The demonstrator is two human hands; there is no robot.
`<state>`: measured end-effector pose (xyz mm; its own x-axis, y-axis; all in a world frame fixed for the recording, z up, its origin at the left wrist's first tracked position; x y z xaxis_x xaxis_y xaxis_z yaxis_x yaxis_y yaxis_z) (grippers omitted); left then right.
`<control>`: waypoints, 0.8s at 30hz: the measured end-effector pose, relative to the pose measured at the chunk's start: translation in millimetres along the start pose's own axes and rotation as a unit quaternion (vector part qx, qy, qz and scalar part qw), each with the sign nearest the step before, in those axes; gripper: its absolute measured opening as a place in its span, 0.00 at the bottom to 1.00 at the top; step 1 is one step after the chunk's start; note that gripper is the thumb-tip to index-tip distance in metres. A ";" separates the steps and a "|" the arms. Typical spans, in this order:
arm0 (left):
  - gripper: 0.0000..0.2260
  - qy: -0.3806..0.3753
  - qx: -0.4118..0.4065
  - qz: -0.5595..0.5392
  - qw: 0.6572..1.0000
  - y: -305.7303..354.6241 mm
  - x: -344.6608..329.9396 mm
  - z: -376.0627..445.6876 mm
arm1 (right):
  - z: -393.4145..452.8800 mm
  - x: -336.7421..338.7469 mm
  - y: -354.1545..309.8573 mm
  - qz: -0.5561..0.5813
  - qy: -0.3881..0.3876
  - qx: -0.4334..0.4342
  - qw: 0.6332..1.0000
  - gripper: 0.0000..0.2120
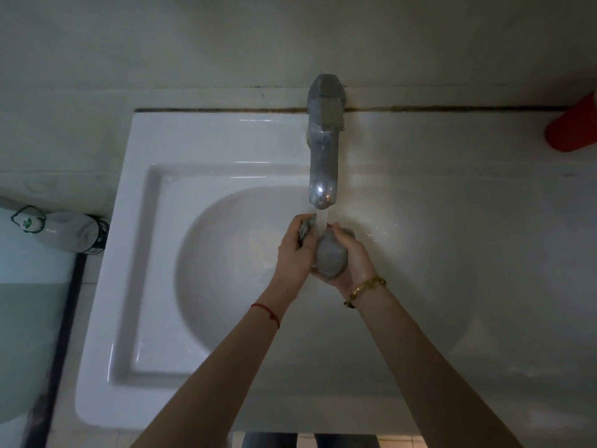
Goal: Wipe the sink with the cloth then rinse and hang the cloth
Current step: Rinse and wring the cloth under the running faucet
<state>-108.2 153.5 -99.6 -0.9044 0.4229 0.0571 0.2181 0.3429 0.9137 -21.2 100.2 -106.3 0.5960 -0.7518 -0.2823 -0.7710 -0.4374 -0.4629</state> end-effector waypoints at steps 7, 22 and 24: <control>0.13 0.068 -0.041 0.094 0.992 20.0 -13.8 1.3 | -17.5 -21.6 -15.0 -0.248 0.174 0.142 0.942 0.27; 0.16 0.163 0.208 -0.001 0.965 7.6 -9.8 11.8 | -3.2 -16.2 -0.9 -0.322 0.179 0.405 0.837 0.21; 0.14 0.148 0.237 -0.034 0.960 3.1 -9.9 10.5 | -1.8 -10.5 0.0 -0.330 0.176 0.397 0.838 0.19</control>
<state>-94.7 159.2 -101.5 -0.9714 0.1544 0.1802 0.2349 0.7338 0.6374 -27.8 107.1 -101.8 0.6233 -0.6352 0.4562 0.1757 -0.4547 -0.8731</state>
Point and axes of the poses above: each hand's wrist, its own z-axis towards the middle knuckle, its own x-axis out of the back of the hand, y = z × x, the point moved 2 cm from there along z, towards the middle knuckle, and after that the axes turned 4 degrees about -z, right-handed, at the moved point
